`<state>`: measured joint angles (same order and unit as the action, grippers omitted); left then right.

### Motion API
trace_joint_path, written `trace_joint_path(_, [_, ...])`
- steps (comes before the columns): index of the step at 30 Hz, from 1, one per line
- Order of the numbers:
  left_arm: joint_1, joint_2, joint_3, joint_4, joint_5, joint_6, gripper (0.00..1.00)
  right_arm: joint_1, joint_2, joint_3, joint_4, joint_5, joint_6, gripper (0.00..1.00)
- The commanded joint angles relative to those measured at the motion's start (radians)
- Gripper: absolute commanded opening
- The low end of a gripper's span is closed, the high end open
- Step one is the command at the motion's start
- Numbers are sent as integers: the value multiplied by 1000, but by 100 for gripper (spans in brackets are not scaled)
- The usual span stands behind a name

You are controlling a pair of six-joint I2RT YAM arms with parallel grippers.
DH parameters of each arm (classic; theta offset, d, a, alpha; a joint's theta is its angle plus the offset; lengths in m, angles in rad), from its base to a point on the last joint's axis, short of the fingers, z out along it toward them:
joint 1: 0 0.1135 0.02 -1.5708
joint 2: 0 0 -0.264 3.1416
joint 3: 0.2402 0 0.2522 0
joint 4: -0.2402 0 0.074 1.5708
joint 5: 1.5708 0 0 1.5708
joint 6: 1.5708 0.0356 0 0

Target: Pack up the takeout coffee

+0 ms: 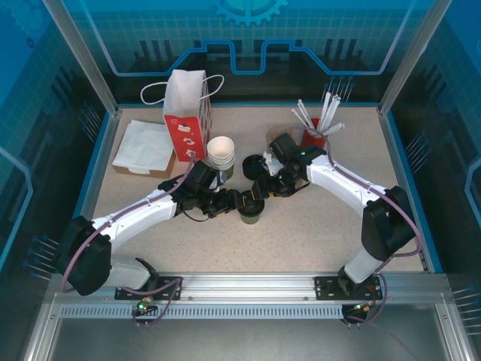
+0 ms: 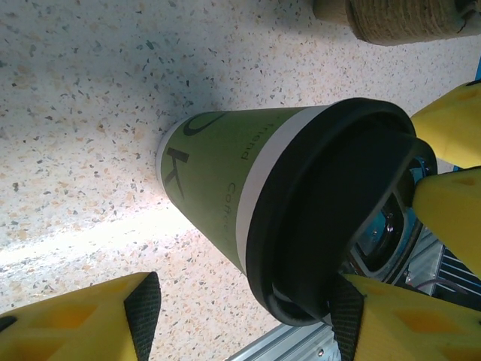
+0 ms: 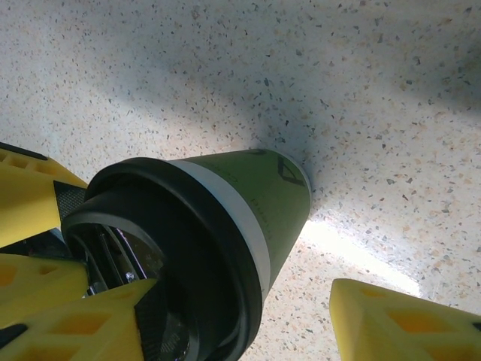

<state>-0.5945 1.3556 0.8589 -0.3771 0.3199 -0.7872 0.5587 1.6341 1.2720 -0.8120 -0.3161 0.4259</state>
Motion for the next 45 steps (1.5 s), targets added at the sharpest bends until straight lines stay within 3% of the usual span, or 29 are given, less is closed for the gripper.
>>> trace_joint_path(1, [6,26,-9,-12,-4,12,64,18,21,34,-48,-1,-8,59])
trace_joint_path(19, [4,52,-26,-23,-29,11,63,17,92,29,-119,32,-32,40])
trace_joint_path(38, [-4,57,-92,-38,-45,11,60,-3,129,-48,-179,67,-64,36])
trace_joint_path(45, [-4,44,-60,-31,-43,8,62,-6,69,-28,-109,26,-50,39])
